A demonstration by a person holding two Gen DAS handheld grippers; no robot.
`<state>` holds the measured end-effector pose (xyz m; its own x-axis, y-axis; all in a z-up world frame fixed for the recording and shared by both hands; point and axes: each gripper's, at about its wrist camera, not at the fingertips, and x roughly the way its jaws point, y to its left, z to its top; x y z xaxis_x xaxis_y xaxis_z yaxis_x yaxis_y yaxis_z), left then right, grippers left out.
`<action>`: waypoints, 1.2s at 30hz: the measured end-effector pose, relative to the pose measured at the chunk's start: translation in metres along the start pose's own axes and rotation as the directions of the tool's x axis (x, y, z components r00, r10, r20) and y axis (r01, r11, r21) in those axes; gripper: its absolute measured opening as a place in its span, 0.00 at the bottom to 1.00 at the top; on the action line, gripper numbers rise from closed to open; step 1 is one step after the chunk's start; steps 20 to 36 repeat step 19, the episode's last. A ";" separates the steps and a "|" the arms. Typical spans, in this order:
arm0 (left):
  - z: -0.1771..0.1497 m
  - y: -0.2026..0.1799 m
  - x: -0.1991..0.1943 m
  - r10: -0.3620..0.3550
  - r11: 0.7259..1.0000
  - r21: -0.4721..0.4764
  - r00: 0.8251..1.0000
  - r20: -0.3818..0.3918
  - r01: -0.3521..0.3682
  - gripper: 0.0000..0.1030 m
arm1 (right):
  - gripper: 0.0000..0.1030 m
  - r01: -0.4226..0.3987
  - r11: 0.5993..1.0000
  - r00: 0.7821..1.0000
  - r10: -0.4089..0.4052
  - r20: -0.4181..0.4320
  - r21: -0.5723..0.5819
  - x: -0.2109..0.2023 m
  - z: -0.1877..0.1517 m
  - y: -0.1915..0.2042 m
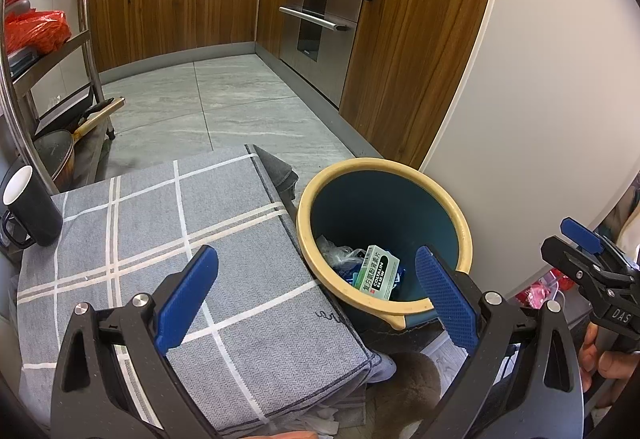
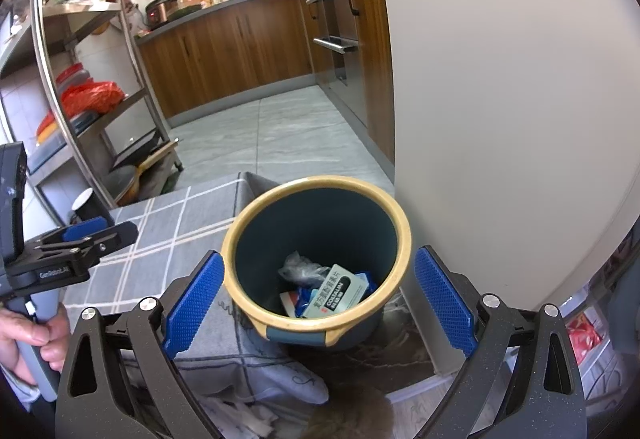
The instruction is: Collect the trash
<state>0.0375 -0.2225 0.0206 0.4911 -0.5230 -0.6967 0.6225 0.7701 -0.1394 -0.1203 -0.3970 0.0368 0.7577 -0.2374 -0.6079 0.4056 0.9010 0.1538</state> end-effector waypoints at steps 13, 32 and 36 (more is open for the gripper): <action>-0.002 -0.004 -0.001 -0.017 1.000 0.014 1.000 0.009 0.017 0.94 | 0.93 -0.001 1.000 1.000 0.001 0.001 0.000 0.000 0.000 0.001; -0.002 -0.001 0.001 -0.008 1.000 0.010 1.000 -0.001 0.008 0.94 | 0.93 -0.004 1.000 1.000 0.004 0.001 -0.001 0.001 0.000 0.001; -0.002 -0.001 0.001 -0.008 1.000 0.010 1.000 -0.001 0.008 0.94 | 0.93 -0.004 1.000 1.000 0.004 0.001 -0.001 0.001 0.000 0.001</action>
